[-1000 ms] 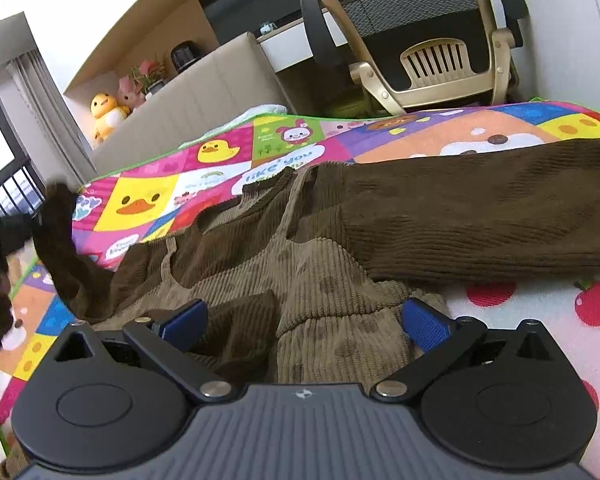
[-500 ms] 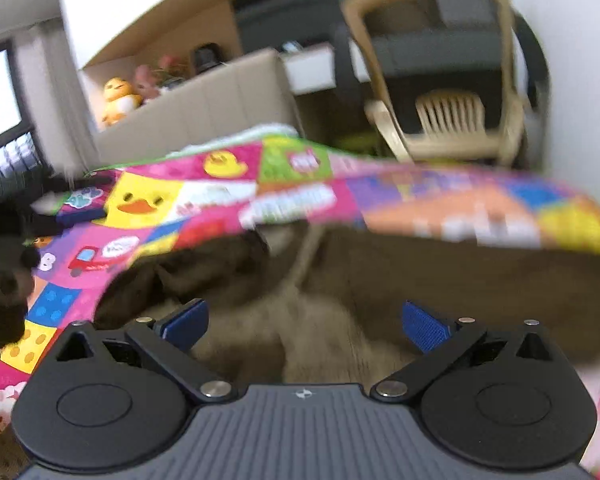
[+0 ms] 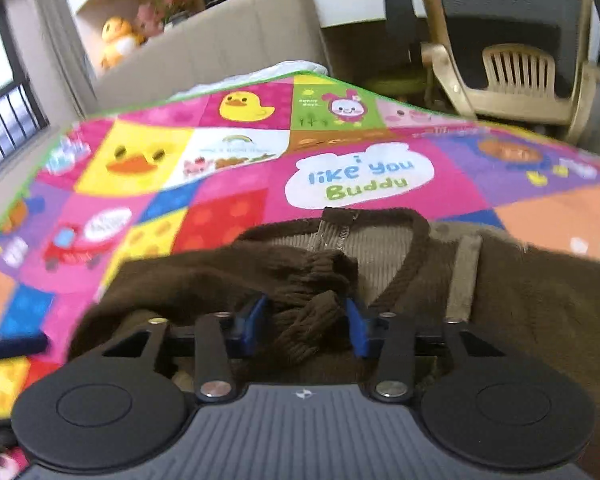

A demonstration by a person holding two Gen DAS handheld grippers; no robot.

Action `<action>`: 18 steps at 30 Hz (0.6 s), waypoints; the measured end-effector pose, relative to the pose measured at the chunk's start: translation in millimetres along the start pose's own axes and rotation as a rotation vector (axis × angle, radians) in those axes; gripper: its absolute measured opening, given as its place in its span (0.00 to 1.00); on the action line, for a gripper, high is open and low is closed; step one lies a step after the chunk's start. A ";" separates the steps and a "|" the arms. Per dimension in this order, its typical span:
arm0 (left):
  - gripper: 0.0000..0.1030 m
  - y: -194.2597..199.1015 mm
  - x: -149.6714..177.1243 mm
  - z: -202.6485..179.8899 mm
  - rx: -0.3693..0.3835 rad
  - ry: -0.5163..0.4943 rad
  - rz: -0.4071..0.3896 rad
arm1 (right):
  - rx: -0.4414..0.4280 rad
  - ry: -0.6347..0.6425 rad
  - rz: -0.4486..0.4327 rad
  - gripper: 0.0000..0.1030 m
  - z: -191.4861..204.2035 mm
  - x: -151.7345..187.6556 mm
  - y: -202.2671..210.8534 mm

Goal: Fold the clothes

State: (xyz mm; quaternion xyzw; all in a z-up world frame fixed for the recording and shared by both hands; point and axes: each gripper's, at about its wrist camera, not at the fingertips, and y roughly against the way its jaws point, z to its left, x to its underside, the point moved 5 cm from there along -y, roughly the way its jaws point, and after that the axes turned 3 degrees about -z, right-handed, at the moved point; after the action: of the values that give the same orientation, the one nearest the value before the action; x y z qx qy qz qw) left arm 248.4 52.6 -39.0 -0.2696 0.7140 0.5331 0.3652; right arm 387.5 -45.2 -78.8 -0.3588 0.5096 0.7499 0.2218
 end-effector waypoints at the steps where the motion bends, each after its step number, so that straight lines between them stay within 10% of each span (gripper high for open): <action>1: 0.93 3.8 0.4 2.0 -0.002 0.003 -0.010 | 0.012 0.029 -0.010 0.19 3.7 -0.8 3.2; 10: 0.95 15.3 -8.3 -1.9 0.088 0.048 -0.069 | 0.026 0.063 -0.187 0.07 -18.8 -29.6 95.3; 18: 0.96 -12.3 15.1 -31.4 0.165 -0.007 0.046 | 0.045 -0.077 -0.079 0.10 -65.0 5.0 91.0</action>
State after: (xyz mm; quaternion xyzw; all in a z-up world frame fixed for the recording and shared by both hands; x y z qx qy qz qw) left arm 241.7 19.1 -53.0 -0.2201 0.7602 0.4817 0.3764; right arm 341.0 -140.2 -42.0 -0.3445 0.5029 0.7421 0.2788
